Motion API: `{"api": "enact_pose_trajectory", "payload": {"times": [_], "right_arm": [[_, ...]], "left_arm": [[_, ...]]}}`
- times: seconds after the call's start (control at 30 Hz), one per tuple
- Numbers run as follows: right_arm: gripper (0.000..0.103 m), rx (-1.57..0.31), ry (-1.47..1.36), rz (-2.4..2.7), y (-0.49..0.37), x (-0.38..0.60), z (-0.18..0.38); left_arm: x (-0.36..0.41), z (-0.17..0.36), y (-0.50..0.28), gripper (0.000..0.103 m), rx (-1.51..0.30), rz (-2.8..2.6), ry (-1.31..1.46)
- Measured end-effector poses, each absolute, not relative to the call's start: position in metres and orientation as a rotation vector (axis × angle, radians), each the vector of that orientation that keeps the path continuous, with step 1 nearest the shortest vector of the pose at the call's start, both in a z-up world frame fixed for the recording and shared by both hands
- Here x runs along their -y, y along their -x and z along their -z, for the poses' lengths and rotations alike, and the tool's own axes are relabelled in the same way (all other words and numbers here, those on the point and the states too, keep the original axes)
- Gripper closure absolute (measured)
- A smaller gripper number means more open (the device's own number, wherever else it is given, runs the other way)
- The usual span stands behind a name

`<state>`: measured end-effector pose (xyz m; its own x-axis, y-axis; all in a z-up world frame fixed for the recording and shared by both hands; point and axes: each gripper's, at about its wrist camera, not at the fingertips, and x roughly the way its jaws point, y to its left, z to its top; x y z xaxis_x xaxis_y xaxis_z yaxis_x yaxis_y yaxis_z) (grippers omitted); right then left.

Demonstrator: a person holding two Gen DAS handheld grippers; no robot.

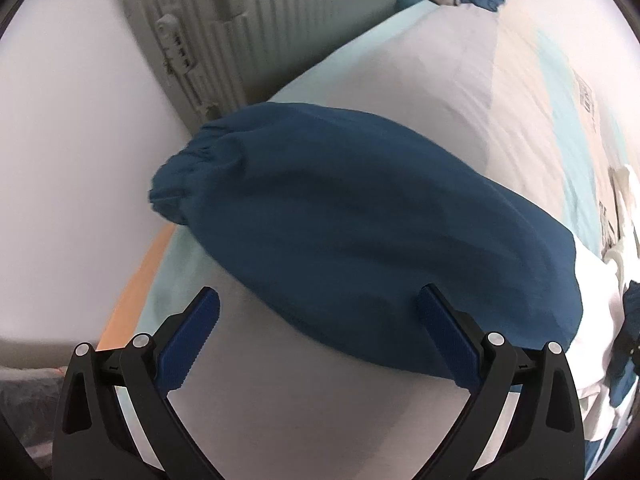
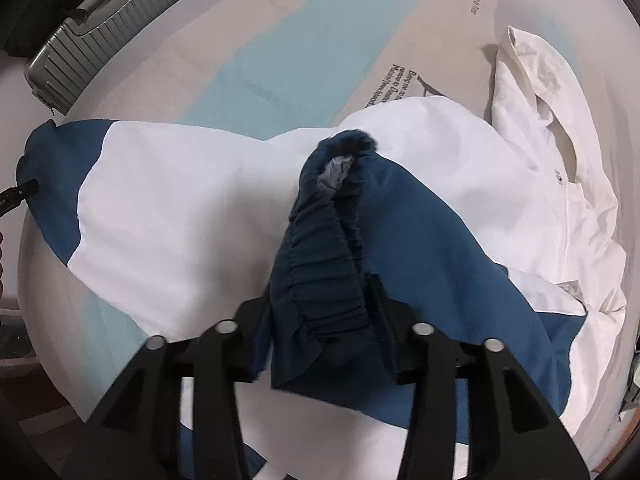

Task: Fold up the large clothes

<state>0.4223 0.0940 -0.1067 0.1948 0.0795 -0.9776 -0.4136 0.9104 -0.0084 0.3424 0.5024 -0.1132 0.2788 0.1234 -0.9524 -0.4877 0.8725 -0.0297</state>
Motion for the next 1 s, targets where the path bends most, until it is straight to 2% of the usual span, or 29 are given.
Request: {"api": "enact_pose_trajectory", "payload": {"times": [0.03, 0.23, 0.4, 0.67, 1.0], "right_arm": [[0.050, -1.334, 0.289, -0.364, -0.422, -0.096, 0.107], [0.041, -1.326, 0.276, -0.406, -0.418, -0.106, 0.106], [0.038, -1.341, 0.219, -0.458, -0.417, -0.112, 0.102], [0.038, -1.328, 0.176, -0.484, -0.419, -0.115, 0.084], [0.038, -1.321, 0.158, -0.445, -0.423, -0.097, 0.068]], "left_arm": [[-0.506, 0.113, -0.342, 0.006, -1.226, -0.423, 0.349], [-0.521, 0.114, -0.336, 0.006, -1.222, -0.430, 0.371], [-0.534, 0.113, -0.325, 0.006, -1.220, -0.448, 0.411], [-0.576, 0.117, -0.311, 0.006, -1.185, -0.449, 0.577], [-0.609, 0.125, -0.347, 0.006, -1.193, -0.285, 0.742]]}}
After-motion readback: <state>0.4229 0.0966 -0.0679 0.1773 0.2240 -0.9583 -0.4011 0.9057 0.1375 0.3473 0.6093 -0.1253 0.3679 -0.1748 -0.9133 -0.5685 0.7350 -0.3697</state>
